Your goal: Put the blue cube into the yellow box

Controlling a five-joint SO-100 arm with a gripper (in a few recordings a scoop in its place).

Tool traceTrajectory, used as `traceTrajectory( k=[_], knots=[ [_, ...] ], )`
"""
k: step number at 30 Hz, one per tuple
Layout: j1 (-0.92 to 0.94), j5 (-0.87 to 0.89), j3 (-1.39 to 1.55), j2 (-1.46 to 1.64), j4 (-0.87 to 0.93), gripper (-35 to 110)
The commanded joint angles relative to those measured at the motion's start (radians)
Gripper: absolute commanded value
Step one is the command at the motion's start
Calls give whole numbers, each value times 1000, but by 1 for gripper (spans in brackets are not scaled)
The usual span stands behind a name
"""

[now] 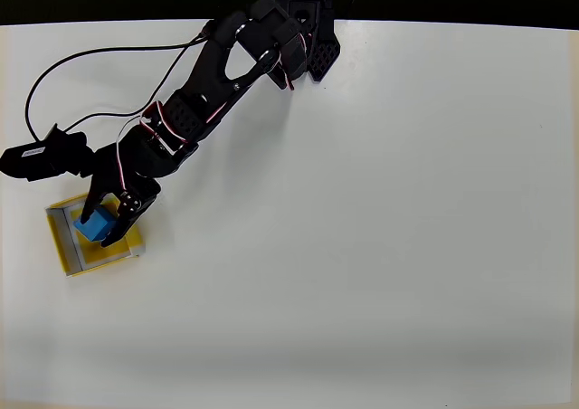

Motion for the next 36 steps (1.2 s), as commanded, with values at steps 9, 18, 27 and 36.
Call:
traceTrajectory(
  k=[9,18,27,36],
  knots=[
    [-278,-57,534,781,179,13],
    [-459,-132,905,1197,377,7],
    [-561,-196,1048,1479,667,2],
    [-640,-169,1048,1658,1187,0]
  ],
)
